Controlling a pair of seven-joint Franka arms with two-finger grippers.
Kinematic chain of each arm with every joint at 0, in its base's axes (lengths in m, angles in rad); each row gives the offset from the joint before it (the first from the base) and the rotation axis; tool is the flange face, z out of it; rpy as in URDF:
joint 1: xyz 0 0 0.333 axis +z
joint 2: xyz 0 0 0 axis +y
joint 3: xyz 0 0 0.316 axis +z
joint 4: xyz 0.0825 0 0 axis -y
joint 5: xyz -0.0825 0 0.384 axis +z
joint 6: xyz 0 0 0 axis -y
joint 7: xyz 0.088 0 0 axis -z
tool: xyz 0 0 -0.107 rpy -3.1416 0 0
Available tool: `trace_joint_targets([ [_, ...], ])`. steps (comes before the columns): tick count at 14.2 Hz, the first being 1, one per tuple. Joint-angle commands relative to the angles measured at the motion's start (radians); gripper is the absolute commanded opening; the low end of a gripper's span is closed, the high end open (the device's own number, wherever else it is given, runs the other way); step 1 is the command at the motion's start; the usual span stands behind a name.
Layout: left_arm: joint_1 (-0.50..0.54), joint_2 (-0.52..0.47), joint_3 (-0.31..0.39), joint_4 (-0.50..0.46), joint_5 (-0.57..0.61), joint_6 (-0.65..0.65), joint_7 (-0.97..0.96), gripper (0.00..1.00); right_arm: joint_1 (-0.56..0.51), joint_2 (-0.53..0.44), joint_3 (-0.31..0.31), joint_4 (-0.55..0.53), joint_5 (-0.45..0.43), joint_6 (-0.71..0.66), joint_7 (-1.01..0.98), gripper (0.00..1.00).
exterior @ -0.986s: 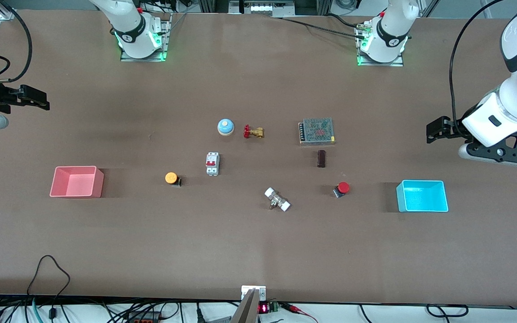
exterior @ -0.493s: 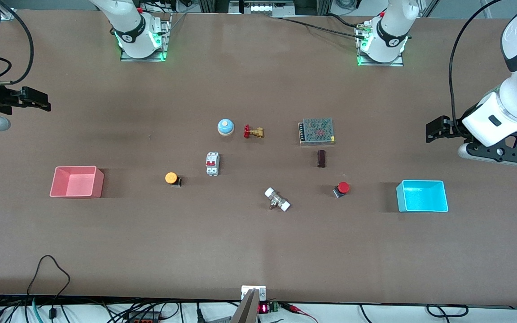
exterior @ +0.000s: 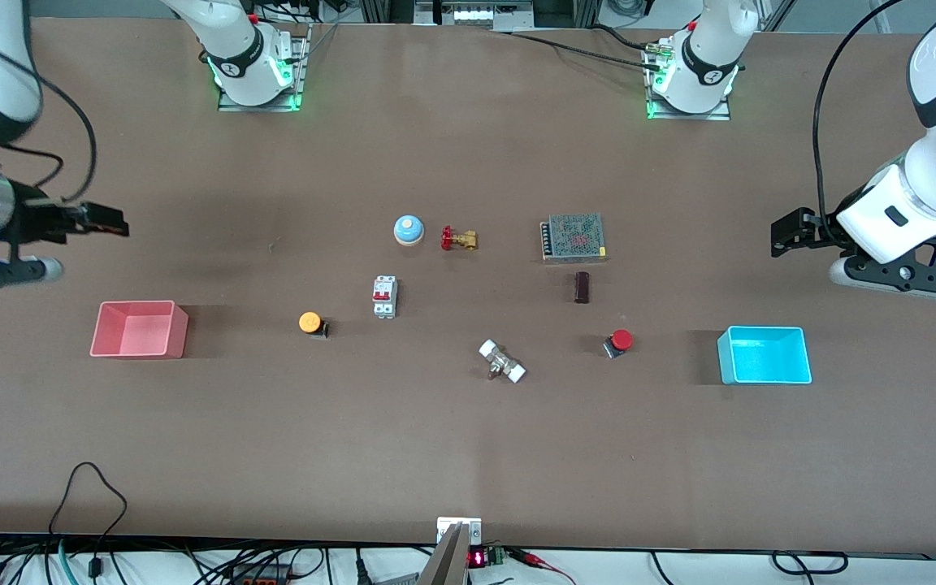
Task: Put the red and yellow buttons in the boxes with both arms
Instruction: 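Move the right gripper toward the yellow button while the left gripper reaches the red button, then lower the right gripper onto the yellow button while the left gripper grasps the red button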
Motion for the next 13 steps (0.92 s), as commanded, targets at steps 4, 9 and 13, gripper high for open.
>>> trace_joint_targets([
  [4, -0.087, 0.14, -0.026, 0.016, -0.015, 0.035, 0.008, 1.0, 0.04, 0.078, 0.003, -0.022, 0.012, 0.165, 0.092, 1.0],
  [9, -0.171, 0.314, -0.026, 0.013, -0.013, 0.303, -0.216, 1.0, 0.091, 0.147, 0.004, -0.071, 0.013, 0.3, 0.137, 1.0],
  [13, -0.17, 0.452, -0.026, -0.001, -0.013, 0.483, -0.388, 1.0, 0.173, 0.17, 0.003, -0.146, 0.009, 0.416, 0.278, 1.0],
])
